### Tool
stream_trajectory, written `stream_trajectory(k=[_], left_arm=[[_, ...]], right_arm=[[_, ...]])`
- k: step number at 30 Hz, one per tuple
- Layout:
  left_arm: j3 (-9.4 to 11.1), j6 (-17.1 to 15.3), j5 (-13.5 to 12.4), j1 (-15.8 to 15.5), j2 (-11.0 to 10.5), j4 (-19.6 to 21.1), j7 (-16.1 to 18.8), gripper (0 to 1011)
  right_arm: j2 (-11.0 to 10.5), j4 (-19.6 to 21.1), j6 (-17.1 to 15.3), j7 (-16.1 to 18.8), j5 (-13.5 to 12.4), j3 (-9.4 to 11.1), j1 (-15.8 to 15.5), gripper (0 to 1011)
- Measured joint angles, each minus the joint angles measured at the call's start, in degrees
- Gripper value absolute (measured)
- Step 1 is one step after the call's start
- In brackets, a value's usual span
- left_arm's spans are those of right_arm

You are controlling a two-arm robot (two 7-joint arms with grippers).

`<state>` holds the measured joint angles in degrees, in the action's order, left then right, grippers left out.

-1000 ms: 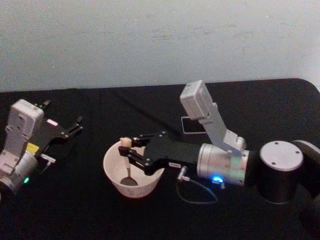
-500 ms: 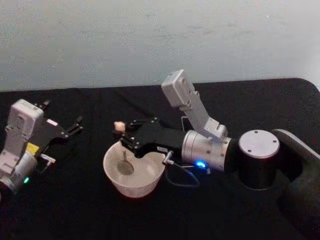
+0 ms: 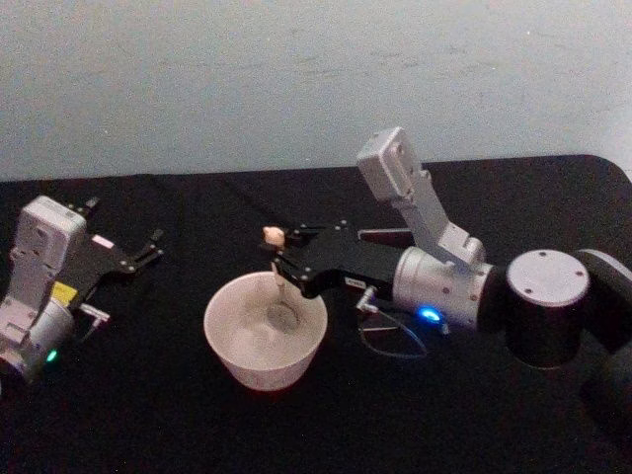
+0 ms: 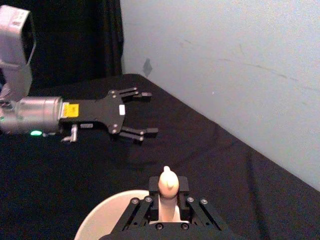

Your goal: Pick up the stirring spoon with one hand, stir inside the cup, then place it back in its original position.

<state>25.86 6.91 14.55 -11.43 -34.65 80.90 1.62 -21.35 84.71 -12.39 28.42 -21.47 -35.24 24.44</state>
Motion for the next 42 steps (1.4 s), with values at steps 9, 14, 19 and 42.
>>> stream_trajectory(k=[9,14,19,42], left_arm=[[0.0,0.0,0.0,0.0,0.0,0.0,0.0,1001],[0.0,0.0,0.0,0.0,0.0,0.0,0.0,1001],[0.0,0.0,0.0,0.0,0.0,0.0,0.0,1001],[0.0,0.0,0.0,0.0,0.0,0.0,0.0,1001]], right_arm=[[-3.7,4.8,0.0,2.5,-1.3,0.6,-3.0,211],[-5.2,7.3,-0.1,4.1,-2.3,0.0,-4.3,211],[-5.6,8.5,-0.2,4.6,-2.9,-0.9,-4.5,211],[-0.3,2.7,-1.4,1.0,-2.2,-2.6,-0.8,211]])
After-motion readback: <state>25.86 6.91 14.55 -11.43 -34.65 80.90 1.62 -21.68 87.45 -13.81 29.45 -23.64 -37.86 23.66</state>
